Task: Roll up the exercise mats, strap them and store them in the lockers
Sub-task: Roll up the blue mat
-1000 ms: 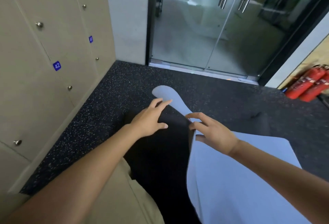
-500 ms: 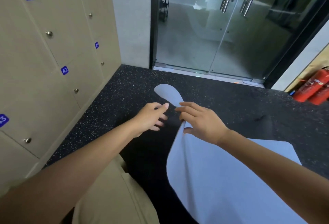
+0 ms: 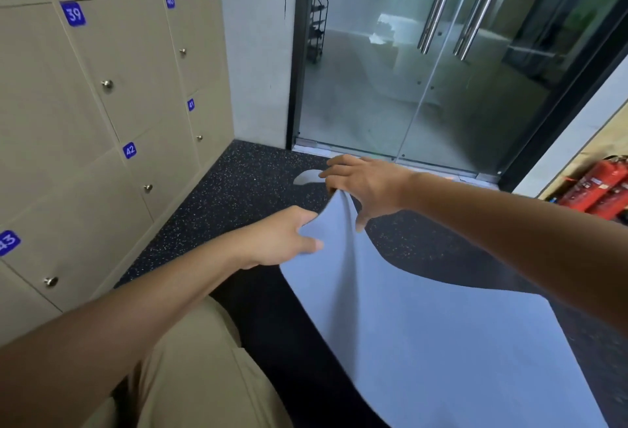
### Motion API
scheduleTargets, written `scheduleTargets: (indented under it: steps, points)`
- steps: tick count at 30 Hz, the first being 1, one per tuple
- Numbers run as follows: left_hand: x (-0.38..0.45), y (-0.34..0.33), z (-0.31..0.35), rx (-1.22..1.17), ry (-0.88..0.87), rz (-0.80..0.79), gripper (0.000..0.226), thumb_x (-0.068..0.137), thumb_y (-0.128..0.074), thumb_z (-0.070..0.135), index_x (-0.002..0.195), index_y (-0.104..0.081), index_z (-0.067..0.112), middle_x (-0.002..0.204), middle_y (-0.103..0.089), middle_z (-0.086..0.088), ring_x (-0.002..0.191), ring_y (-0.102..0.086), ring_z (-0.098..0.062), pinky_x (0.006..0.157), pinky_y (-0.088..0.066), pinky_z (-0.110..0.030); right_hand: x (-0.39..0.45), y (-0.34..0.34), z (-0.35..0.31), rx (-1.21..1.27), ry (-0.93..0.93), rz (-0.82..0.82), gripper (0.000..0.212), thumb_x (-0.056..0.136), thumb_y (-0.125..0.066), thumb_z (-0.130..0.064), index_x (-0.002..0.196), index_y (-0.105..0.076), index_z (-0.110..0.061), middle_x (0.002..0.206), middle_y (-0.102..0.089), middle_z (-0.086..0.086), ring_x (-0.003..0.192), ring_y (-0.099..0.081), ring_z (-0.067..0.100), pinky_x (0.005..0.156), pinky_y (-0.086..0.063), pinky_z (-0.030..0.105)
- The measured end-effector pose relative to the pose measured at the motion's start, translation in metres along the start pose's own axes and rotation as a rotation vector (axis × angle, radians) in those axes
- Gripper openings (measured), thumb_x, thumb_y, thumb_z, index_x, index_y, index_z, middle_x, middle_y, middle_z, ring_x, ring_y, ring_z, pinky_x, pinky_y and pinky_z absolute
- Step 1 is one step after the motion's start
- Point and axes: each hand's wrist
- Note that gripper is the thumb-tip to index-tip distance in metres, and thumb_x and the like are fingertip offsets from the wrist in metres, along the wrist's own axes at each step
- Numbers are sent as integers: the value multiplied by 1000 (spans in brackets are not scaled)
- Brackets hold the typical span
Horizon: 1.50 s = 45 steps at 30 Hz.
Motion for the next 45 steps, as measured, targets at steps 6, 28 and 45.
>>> scheduleTargets:
  steps: [6,28,45]
  points:
    - [-33,59,2,-5,-91,-26,24,102,-57,1,121,-70,11,117,-76,-1,107,-73,-20,92,-58,-32,11,46,25,74,-112,-68,117,49,-95,-56,144,-31,-34,161,-29,-9,153,-4,18,116,-37,50]
    - [-9,330,261,761,-292,1147,22,86,-44,13,95,-64,18,84,-67,-3,82,-60,-36,69,-51,-42,53,373,151,-393,-610,869,29,92,-67,-31,106,-53,-10,90,-70,18,88,-65,39,57,-26,36]
    - [-85,410,450,853,-591,1506,43,84,-43,2,102,-71,28,86,-69,1,86,-59,-37,67,-47,-40,-9,597,169,-635,-571,1376,45,73,-84,-28,92,-46,-15,74,-64,6,81,-59,32,54,-25,32]
Point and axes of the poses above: each hand's wrist, its own x-axis towards the middle knuckle, its own y-axis out of the back of the hand, z = x × y
